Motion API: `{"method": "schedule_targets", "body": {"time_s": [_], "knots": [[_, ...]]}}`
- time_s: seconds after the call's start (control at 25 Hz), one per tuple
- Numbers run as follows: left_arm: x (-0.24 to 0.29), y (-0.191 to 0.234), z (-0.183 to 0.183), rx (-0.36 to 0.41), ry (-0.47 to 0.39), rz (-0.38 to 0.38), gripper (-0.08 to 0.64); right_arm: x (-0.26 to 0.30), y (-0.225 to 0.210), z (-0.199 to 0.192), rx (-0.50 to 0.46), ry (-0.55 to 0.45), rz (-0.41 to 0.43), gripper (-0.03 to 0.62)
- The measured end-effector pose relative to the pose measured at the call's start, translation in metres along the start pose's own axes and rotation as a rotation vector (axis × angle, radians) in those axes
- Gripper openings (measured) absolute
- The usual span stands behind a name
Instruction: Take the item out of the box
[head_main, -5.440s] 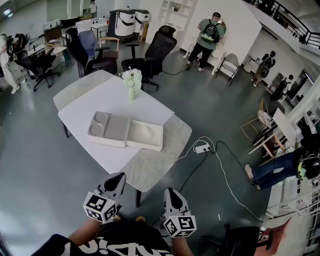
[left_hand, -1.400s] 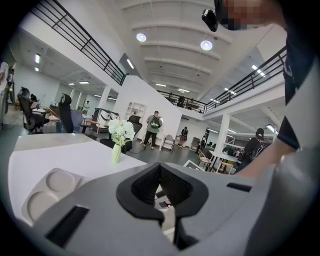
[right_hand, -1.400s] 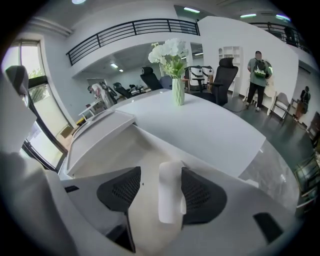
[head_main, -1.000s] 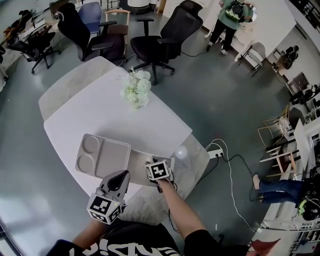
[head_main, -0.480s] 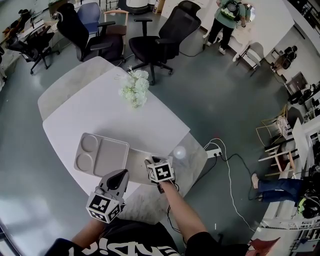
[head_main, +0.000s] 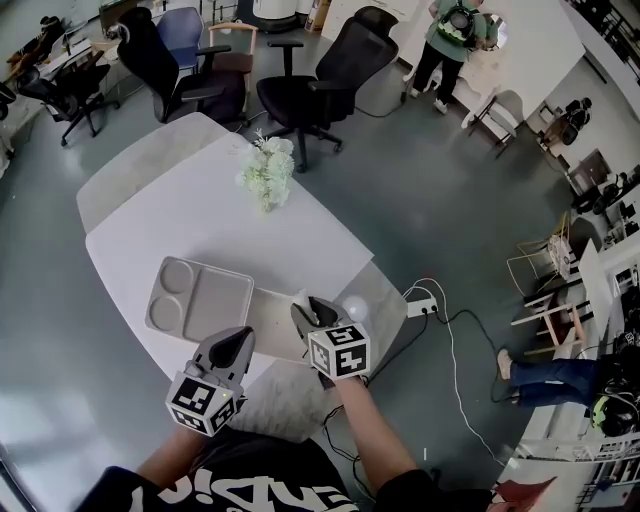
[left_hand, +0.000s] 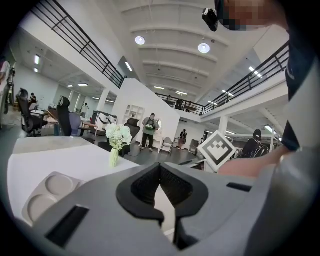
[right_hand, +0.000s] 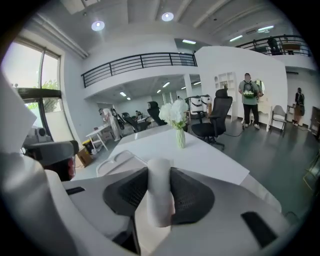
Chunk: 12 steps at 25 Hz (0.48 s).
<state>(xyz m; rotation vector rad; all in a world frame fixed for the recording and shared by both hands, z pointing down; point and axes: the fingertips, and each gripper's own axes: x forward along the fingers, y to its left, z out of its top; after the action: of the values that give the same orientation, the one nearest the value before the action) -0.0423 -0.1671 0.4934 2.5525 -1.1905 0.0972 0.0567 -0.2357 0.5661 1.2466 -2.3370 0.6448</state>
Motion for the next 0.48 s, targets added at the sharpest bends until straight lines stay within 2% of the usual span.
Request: {"method": "schedule_targets", "body": {"time_s": [0.2, 0.48], "knots": [[-0.008, -0.008, 0.007, 0.015, -0.021, 0.0, 0.009, -0.054, 0.011, 0.03, -0.003, -0.148, 0.001, 0.153], [-0.019, -0.021, 0.016, 0.023, -0.045, -0.009, 0.009, -0.131, 0.017, 0.045, 0.011, -0.32, -0.067, 0.153]]}}
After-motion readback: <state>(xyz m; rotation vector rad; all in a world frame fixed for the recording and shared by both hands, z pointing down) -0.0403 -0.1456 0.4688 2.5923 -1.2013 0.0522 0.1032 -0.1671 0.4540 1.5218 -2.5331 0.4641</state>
